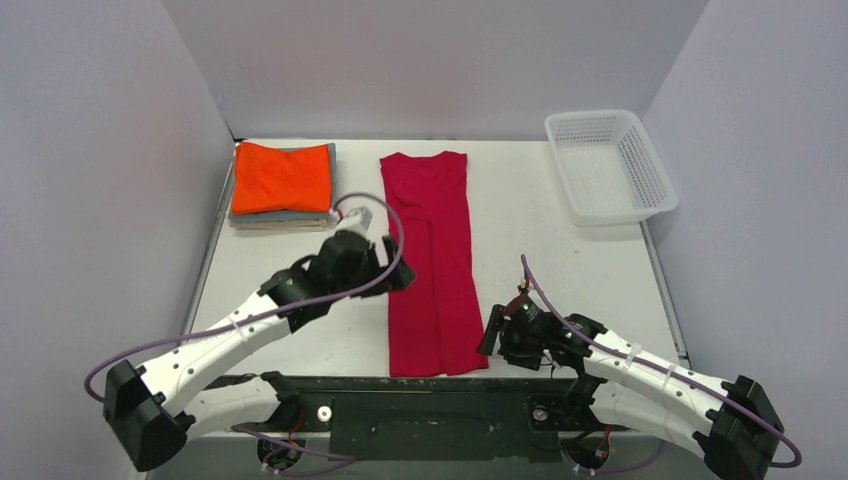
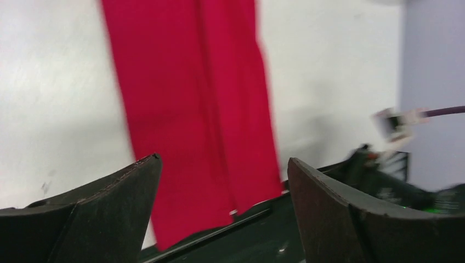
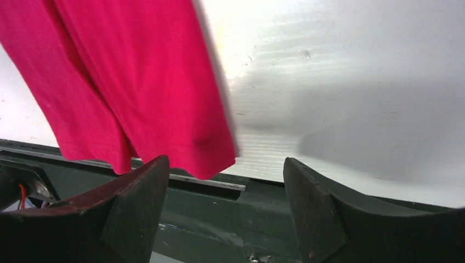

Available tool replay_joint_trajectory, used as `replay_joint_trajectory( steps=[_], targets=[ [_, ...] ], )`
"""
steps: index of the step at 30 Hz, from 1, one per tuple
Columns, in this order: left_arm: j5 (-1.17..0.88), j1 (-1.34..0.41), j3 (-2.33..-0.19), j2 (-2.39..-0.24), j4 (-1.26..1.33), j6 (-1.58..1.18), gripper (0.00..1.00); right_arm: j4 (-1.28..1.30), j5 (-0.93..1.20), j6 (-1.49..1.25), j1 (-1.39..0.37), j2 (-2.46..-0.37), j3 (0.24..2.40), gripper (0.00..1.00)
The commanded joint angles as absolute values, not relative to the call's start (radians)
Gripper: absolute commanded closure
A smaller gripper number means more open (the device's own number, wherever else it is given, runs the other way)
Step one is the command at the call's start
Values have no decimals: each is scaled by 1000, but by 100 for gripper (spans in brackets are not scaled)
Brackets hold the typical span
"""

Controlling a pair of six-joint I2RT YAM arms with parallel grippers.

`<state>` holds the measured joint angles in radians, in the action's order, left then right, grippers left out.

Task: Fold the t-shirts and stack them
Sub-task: Rotate the tshirt 90 degrees, then grab the bottom of the folded rectangular tshirt with both arms

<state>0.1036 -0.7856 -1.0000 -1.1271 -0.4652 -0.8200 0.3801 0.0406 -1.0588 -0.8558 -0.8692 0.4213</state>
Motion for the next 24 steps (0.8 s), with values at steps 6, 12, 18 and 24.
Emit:
replay_joint_trajectory(
  steps=[6,12,18,24],
  targets=[
    [116,-989,-431,-797,-434,-1248,9,189,96,-1140,-847,-945,334,48],
    [71,-1034,-323,-849,-260,-1298,25,136,97,-1163,-854,-1001,298,64],
    [71,-1068,-314,-970,-189,-1318,46,124,93,-1190,-856,-976,264,82],
    [50,-1085,-318,-1055,-152,-1331,72,124,98,-1188,-855,-959,261,85]
  ],
)
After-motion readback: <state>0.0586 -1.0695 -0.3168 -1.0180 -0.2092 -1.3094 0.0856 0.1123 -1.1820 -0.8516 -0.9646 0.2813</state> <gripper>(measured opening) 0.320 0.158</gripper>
